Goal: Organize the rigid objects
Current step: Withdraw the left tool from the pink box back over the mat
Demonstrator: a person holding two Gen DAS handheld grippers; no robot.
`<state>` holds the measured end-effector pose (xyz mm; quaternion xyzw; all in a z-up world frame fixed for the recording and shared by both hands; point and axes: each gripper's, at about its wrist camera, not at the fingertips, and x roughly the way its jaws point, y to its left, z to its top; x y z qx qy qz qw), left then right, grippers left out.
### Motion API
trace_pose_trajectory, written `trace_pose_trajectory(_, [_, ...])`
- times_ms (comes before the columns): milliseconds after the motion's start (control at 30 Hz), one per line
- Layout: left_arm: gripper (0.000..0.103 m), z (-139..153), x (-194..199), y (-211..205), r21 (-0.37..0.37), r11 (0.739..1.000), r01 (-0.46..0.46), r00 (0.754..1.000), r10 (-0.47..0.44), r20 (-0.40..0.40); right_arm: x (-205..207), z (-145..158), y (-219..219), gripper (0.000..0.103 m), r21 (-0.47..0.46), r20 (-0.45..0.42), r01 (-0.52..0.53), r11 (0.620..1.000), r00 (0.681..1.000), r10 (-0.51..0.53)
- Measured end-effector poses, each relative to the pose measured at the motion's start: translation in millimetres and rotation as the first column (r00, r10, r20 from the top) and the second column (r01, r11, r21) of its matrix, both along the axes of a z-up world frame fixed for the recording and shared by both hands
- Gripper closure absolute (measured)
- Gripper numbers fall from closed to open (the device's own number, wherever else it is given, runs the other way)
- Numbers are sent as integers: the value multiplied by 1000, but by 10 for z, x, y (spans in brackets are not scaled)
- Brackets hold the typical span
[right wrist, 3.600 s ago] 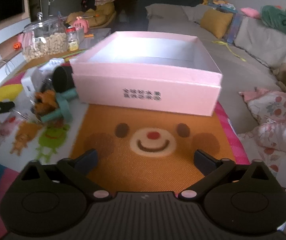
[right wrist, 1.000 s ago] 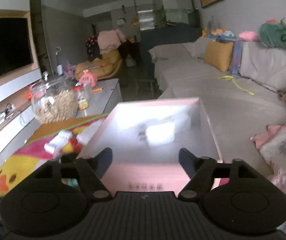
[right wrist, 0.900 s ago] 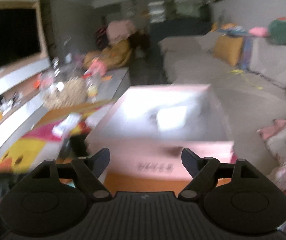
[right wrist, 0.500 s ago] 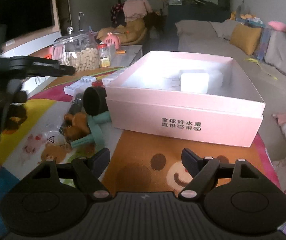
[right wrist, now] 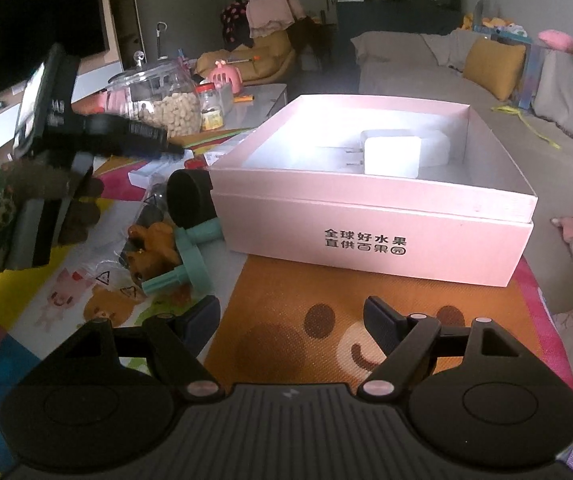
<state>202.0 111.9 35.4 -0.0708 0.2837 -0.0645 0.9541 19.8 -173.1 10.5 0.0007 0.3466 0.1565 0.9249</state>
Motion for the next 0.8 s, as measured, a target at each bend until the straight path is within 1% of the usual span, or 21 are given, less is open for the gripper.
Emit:
trace_pose_trajectory(67, [63,83,148,-95,-68,997,24,1000,-24,7,5,-3,14,24,-10,-3,1,1000,1000,-1])
trace_pose_trajectory(133, [63,110,374,-258,-101,993,54,998,-57,-27,11,-4,27,24,-18,-5,2,1000,1000,-2])
trace_pose_trajectory(200, [63,78,602,-447,-78,995,69,994,-75,-73,-2,-4,35,24,-26,-1,6,1000,1000,-6])
trace_pose_trajectory(267, [64,3,804,-617,-35,996,81,988,-85,-129,-21,-1,27,24,-22,7,11,1000,1000,-11])
trace_pose_trajectory(367, [63,-85,912,-743,15,990,141,972,-136,-191,-24,8,-22,24,5,8,17,1000,1000,-17])
trace_pose_trajectory(467, [67,-90,775,-718,27,972,235,948,-223,-226,-7,3,-61,23,29,-2,17,999,1000,-17])
trace_pose_trajectory(500, [70,-101,694,-703,34,964,265,935,-248,-252,0,3,-67,23,33,-4,16,999,1000,-16])
trace_pose_trajectory(533, [72,-111,578,-670,29,956,291,926,-274,-259,4,4,-68,23,35,-5,12,999,1000,-11])
trace_pose_trajectory(600, [73,-116,340,-588,11,948,318,918,-305,-256,-1,10,-53,23,35,-1,-5,999,1000,5])
trace_pose_trajectory(633, [73,-111,218,-553,-6,946,325,914,-316,-253,-16,15,-38,23,34,5,-21,999,1000,20])
trace_pose_trajectory(700, [74,-117,-37,-467,-71,939,337,904,-344,-254,-50,27,11,23,23,21,-56,998,998,56])
trace_pose_trajectory(767, [74,-110,-287,-364,-113,940,322,912,-340,-230,-86,33,66,23,6,32,-88,996,996,88])
trace_pose_trajectory(800, [74,-113,-404,-336,-126,939,320,911,-342,-230,-103,35,85,23,3,37,-101,995,994,101])
